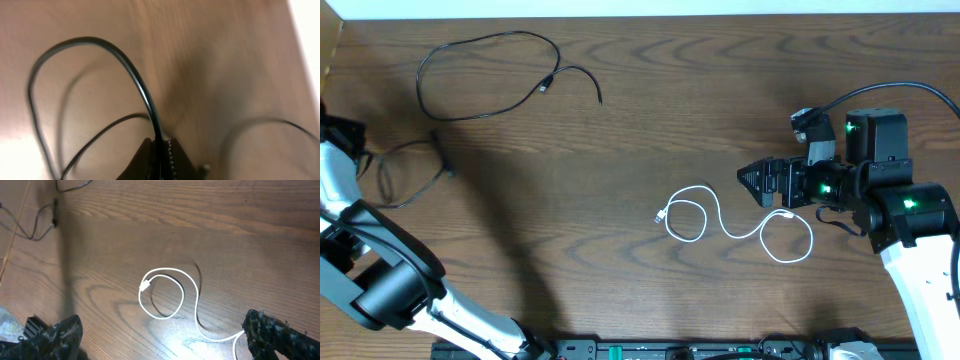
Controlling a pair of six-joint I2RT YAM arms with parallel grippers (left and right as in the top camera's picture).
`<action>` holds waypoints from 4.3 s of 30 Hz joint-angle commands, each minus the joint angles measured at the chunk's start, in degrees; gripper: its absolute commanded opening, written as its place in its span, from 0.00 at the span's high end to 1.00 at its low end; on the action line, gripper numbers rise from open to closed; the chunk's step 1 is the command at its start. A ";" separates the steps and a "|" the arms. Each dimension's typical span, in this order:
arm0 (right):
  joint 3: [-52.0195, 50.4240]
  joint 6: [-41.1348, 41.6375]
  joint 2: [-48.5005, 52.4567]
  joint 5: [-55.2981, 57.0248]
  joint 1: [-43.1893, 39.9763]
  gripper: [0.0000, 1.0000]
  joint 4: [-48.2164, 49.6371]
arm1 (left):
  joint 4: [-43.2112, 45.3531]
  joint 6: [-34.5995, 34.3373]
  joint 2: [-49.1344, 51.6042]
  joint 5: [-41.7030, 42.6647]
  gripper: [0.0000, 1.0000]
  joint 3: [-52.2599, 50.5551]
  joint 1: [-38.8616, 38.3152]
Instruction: Untangle cables
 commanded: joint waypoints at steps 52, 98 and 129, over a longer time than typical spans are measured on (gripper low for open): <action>-0.96 7.34 -1.36 3.52 -31.76 0.01 -9.79 | -34.23 21.07 -2.75 30.25 0.34 0.31 -70.10; -0.98 7.37 -1.33 10.05 -32.33 0.01 -12.63 | -20.74 -62.97 5.84 5.49 0.22 -2.32 -99.56; -0.94 10.43 -1.33 8.76 -44.06 0.01 -9.03 | -16.46 -70.10 6.27 1.95 0.30 -5.20 -99.45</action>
